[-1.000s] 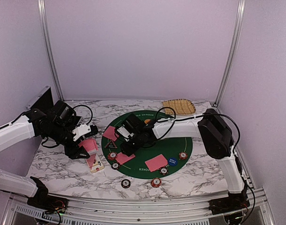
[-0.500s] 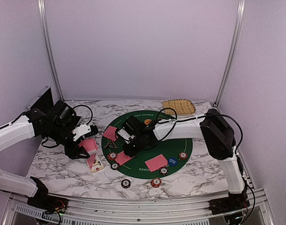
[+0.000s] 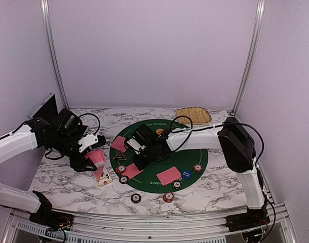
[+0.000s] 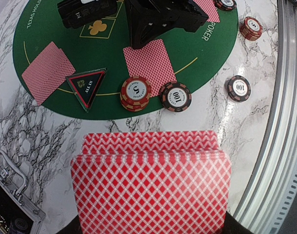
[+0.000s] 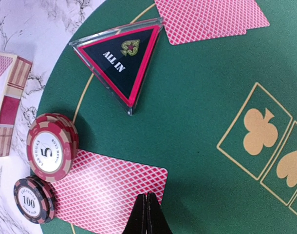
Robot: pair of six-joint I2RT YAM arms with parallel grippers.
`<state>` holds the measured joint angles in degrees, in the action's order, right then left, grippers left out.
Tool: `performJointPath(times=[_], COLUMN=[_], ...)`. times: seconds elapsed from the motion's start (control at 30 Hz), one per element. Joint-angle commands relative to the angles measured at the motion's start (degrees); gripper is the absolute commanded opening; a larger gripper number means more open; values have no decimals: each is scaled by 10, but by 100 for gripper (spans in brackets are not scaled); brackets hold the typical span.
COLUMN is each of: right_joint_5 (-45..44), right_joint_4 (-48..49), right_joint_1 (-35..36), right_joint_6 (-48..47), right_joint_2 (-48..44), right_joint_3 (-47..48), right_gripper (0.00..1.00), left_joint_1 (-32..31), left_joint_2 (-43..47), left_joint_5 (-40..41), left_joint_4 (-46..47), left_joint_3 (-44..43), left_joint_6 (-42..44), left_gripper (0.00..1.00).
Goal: Distribute texas hold em gaming equipment
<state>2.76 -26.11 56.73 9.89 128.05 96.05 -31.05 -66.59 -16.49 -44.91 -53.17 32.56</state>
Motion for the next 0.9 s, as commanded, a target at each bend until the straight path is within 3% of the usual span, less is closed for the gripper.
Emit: performJointPath(times=[0.0, 0.2, 0.3, 0.4, 0.6, 0.87], right_joint_5=[39, 103, 104, 55, -43, -89], right_joint_4=[19, 53, 57, 26, -3, -10], right_joint_1=[-1, -19, -39, -36, -4, 15], right_joint_6=[20, 49, 50, 29, 9, 6], right_joint_2=[-47, -67, -64, -46, -10, 41], right_joint_3=[-3, -30, -42, -20, 23, 85], right_gripper=[0, 4, 39, 60, 63, 64], left_joint_1=[3, 3, 3, 3, 3, 3], left_joint_2=[7, 7, 8, 9, 8, 4], left_joint_5=[-8, -9, -9, -8, -7, -9], left_joint_4=[-4, -3, -4, -4, -4, -4], left_joint_3=[-12, -13, -13, -13, -14, -16], left_joint_6=[6, 6, 5, 5, 4, 4], left_gripper=[0, 0, 0, 0, 0, 0])
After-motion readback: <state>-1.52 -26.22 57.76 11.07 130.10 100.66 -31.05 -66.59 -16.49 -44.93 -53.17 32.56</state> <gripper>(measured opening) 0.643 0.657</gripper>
